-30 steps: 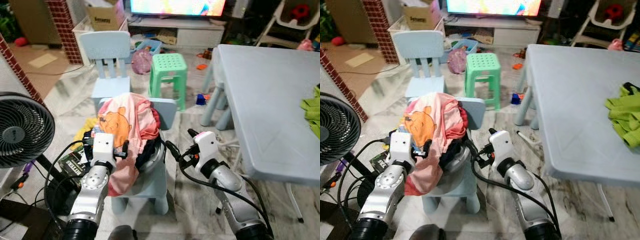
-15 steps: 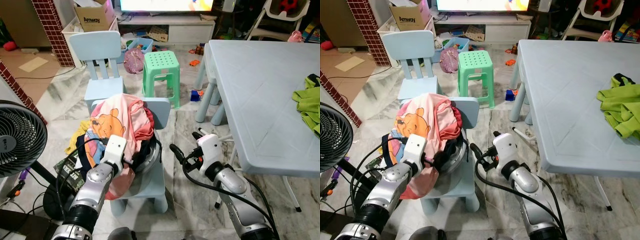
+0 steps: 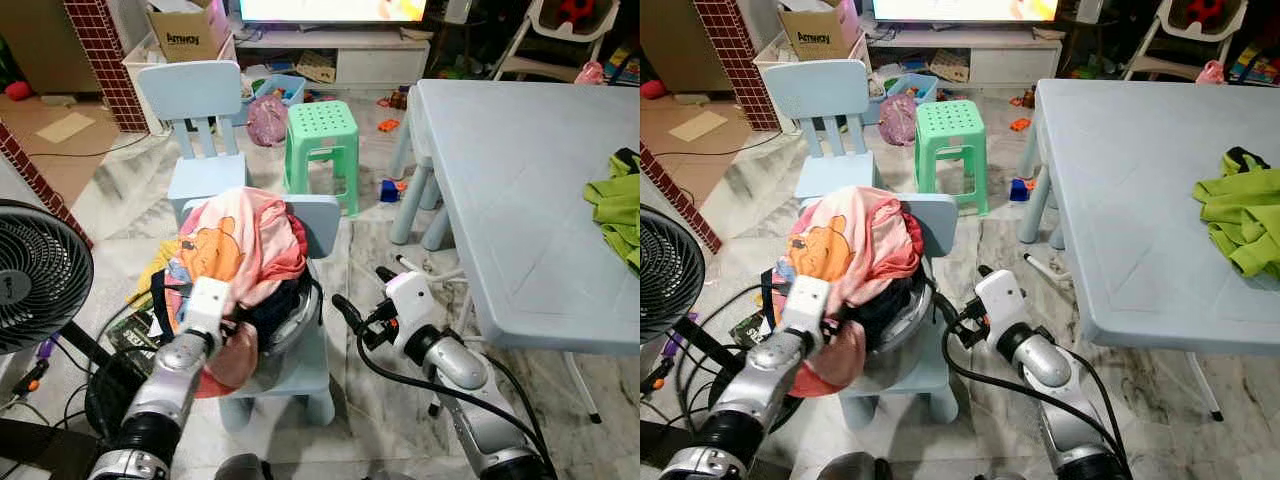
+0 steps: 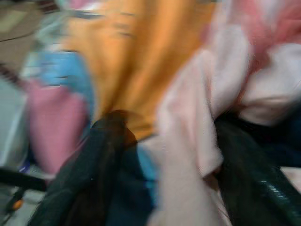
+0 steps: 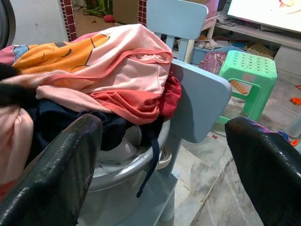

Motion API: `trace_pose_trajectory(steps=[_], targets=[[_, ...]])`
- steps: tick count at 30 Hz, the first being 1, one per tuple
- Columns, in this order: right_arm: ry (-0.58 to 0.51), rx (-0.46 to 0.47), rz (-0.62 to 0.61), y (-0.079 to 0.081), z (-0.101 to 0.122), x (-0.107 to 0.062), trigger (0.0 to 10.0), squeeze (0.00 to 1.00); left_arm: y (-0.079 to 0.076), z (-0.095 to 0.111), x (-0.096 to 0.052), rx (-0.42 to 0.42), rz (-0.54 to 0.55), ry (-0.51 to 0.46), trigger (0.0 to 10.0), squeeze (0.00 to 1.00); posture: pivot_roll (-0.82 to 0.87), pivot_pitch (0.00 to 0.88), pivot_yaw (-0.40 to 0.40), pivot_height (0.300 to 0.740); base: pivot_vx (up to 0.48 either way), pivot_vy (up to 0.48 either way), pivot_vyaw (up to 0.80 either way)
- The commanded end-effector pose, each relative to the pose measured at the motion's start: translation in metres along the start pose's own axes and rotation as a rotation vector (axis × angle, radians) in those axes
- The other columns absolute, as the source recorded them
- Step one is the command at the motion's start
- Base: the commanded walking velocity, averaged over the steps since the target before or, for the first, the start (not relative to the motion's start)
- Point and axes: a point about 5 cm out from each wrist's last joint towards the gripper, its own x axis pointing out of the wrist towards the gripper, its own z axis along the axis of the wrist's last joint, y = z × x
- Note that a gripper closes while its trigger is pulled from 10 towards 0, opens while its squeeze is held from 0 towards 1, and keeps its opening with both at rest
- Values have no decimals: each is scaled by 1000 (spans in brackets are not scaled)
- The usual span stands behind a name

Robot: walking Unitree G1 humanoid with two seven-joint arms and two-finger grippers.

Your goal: Hang hanger

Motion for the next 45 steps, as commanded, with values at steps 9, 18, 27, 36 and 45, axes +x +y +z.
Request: trace_pose_trajectory(steps=[9, 18, 27, 36, 45], targets=[[-11, -30, 14, 2, 4, 3, 10000, 0, 2, -7, -9, -34, 43, 18, 1961, 0, -25, 0, -21, 740, 0, 0, 0], [-8, -25, -24, -3, 3, 3, 10000, 0, 14, -17, -27, -60, 164, 44, 0, 0, -12, 0, -21, 740, 0, 0, 0], [4, -43, -2, 1, 1, 8, 10000, 0, 9, -16, -40, 54, 105, 5, 10000, 47, 5, 0, -29, 740, 0, 0, 0], [4, -52, -9, -2, 2, 10, 10000, 0, 2, -9, -42, 152, 49, -55, 10000, 1000, 6, 0, -30, 740, 0, 0, 0], [-1, -51, 5, 0, 1, 11, 10000, 0, 8, -1, -47, 369, 35, -135, 10000, 1000, 4, 0, -30, 740, 0, 0, 0]])
